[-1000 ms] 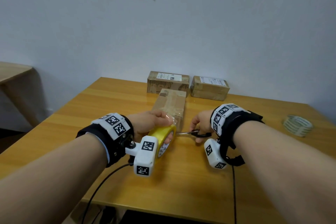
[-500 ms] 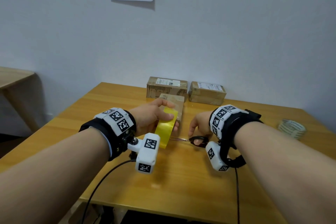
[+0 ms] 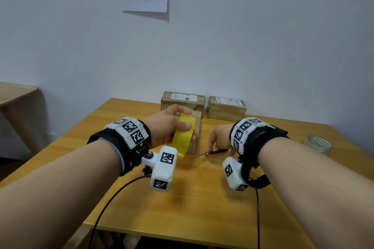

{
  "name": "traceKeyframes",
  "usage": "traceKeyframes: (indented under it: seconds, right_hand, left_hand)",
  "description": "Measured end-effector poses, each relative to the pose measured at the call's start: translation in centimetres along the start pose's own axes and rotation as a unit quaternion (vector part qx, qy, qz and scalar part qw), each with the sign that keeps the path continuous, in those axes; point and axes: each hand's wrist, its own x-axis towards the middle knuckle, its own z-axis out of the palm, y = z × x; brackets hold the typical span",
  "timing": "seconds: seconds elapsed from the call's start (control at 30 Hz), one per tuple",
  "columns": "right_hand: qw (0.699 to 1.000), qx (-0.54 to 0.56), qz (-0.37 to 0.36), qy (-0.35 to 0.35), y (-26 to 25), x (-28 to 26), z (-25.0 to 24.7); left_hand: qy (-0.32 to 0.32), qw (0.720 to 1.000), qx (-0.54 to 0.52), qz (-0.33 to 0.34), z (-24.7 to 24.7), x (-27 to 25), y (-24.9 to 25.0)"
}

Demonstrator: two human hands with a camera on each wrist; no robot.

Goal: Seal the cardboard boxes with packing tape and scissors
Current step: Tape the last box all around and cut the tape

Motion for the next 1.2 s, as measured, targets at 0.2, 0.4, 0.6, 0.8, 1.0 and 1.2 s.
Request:
traceKeyframes:
  seconds: [0.2, 0.4, 0.6, 0.8, 1.0, 1.2]
  right_hand:
    - [0.956, 0.258, -0.05, 0.131, 0.2, -0.6, -2.5]
    - [0.892, 0.405, -0.098, 0.175, -1.4, 0.1, -3.2]
    - [0.88, 0.426, -0.091, 0.188, -2.2, 0.0, -3.5]
    - [0.859, 0.478, -0.11, 0.145, -3.4, -0.2, -3.9]
    - [0.85, 0.508, 0.003, 0.141, -4.8, 0.0, -4.2]
    - [0.846, 0.504, 0.038, 0.166, -6.1, 0.8, -4.3]
  left_hand:
    - [0.017, 0.999, 0.027, 0.008, 0.3, -0.5, 0.4]
    - [0.047, 0.994, 0.097, 0.016, 1.3, 0.0, 0.3]
    - [0.081, 0.985, 0.149, 0.037, 0.6, 0.6, -0.5]
    - [0.135, 0.98, 0.144, 0.015, -1.1, 1.4, -0.4]
    - [0.213, 0.953, 0.212, 0.04, -0.5, 1.7, 0.2]
    - [0.21, 0.953, 0.213, 0.054, -0.7, 2.1, -0.3]
